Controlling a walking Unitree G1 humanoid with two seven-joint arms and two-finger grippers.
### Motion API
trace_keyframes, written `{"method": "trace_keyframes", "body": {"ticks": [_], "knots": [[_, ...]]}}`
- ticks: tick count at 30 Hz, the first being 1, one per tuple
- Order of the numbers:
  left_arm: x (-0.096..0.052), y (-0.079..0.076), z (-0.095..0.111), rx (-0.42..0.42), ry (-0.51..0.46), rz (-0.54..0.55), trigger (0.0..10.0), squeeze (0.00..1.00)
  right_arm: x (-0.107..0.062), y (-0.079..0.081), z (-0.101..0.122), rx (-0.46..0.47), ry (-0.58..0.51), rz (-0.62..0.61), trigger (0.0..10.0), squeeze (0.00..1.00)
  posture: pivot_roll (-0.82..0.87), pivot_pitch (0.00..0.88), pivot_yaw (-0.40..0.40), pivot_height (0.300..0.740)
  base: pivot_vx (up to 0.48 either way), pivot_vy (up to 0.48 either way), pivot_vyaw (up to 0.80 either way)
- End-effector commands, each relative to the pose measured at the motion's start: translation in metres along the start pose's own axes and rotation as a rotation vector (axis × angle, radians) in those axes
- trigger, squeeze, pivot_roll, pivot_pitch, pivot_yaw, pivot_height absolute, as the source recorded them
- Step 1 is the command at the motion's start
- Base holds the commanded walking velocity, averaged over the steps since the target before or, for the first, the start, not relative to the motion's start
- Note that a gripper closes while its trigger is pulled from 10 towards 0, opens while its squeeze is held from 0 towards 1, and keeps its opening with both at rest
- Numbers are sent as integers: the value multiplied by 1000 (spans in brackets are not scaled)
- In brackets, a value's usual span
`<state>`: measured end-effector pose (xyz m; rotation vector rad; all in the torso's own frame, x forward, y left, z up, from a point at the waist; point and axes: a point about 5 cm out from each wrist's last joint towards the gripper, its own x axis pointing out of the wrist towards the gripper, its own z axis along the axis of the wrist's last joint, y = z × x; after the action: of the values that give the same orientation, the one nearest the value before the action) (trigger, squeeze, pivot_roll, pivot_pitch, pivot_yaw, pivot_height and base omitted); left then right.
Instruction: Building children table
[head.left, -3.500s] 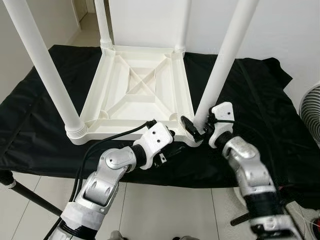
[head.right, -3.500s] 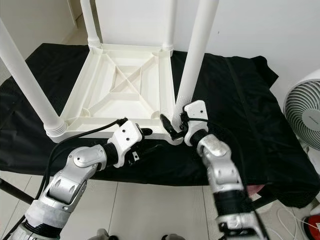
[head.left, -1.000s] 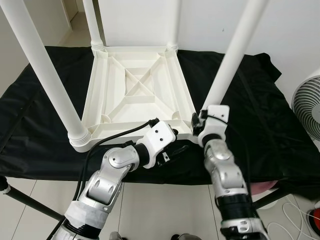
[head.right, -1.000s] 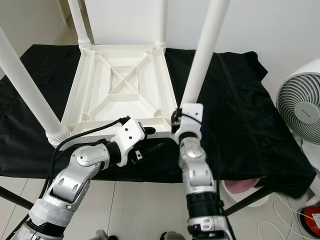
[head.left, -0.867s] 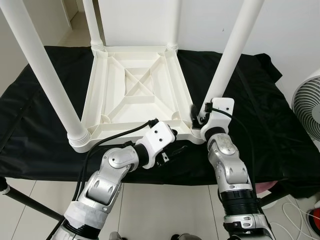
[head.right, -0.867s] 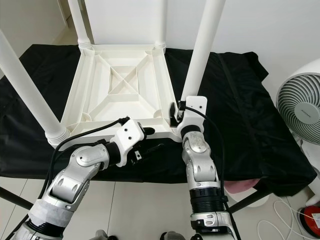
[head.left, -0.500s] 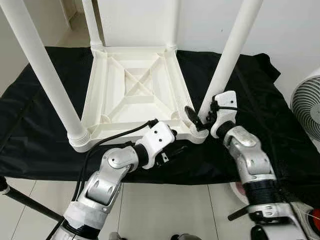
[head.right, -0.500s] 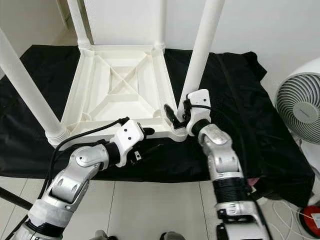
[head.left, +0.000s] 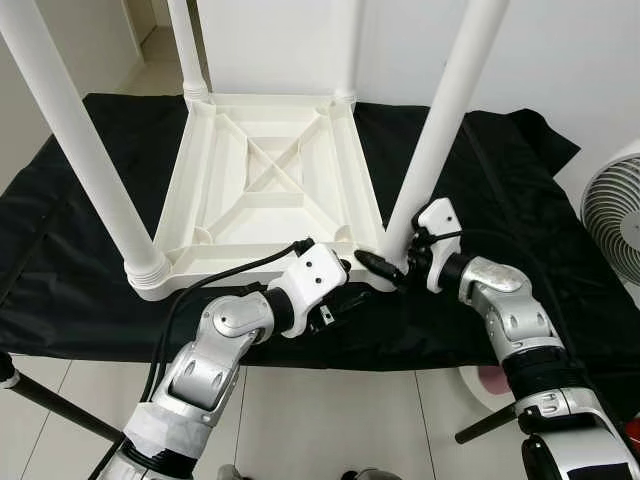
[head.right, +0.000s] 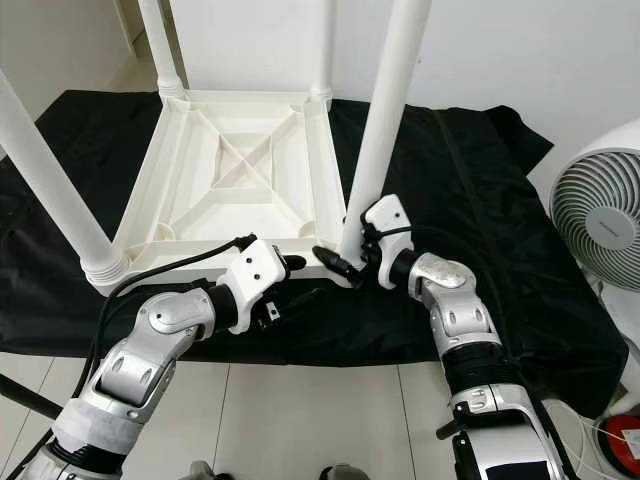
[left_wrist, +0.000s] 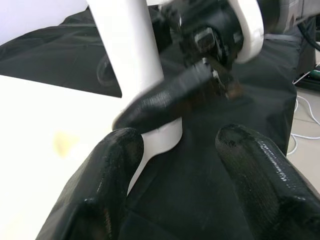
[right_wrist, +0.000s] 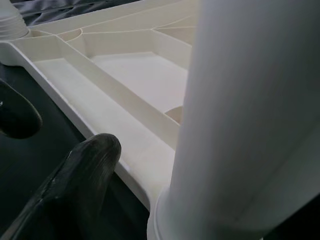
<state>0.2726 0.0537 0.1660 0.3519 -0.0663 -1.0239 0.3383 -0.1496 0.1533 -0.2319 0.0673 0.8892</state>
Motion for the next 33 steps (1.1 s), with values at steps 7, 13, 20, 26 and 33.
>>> {"method": "trace_keyframes", "body": {"ticks": [7, 13, 20, 26, 33], "knots": [[0, 3, 1, 11, 0, 60, 10000, 0, 20, 11, -7, 64, -22, 79, 10000, 0, -105, 24, -2, 740, 0, 0, 0], [0, 3, 2, 8, 0, 65, 10000, 0, 24, 13, -12, 98, -32, 75, 6627, 0, -101, 34, -4, 740, 0, 0, 0], [-1, 3, 1, 2, 2, 72, 10000, 0, 23, 8, -18, 131, -32, 14, 0, 0, -100, 47, -8, 740, 0, 0, 0], [-2, 2, 1, -1, 4, 74, 10000, 0, 17, 2, -19, 139, -55, -46, 0, 0, -99, 54, -9, 740, 0, 0, 0], [-4, 0, 1, -4, 7, 73, 10000, 0, -2, -6, -17, 141, -82, -177, 0, 0, -96, 64, -16, 740, 0, 0, 0]]}}
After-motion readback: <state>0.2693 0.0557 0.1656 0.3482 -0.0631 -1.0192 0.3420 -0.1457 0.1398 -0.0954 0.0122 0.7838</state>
